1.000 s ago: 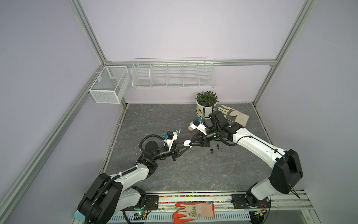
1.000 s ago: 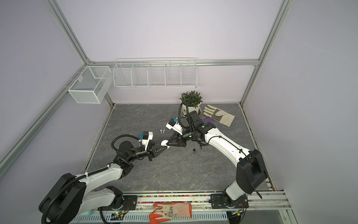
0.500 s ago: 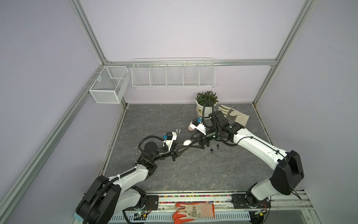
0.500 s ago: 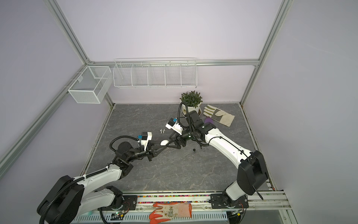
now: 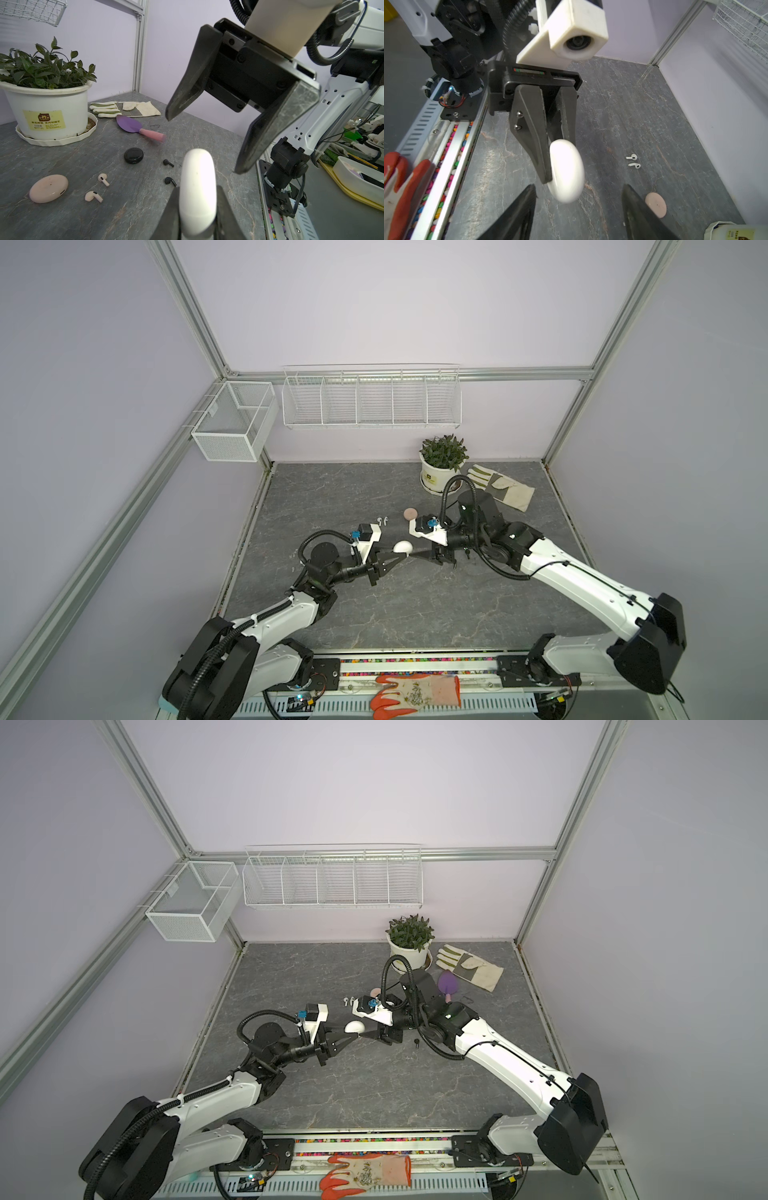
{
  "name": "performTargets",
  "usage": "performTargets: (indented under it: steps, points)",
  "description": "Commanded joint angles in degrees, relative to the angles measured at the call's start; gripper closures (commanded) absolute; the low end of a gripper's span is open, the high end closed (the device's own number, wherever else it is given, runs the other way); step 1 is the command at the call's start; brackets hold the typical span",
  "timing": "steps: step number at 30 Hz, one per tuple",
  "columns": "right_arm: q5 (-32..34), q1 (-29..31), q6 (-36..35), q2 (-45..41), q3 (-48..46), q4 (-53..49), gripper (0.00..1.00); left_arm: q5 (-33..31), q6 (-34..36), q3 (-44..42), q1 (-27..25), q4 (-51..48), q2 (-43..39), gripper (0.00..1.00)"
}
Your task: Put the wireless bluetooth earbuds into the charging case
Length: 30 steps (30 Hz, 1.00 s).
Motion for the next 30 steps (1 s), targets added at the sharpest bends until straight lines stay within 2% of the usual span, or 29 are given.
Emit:
performTargets:
  steps: [1,16,30]
  points:
    - [2.6,0.7,-4.6,0.2,-0.7,4.0,0.33,0.7,2.6,1.5,-0.2,-1.4,-1.4,1.0]
    - [1.8,1.9,-4.9,0.9,-1.1,5.0,0.35,1.1,3.3,1.5,-0.2,-2.1,-1.6,1.0]
    - [3.7,2.3,-7.3,2.3,-1.1,3.8,0.35,1.2,2.5,1.2,-0.2,-0.7,-1.6,1.0]
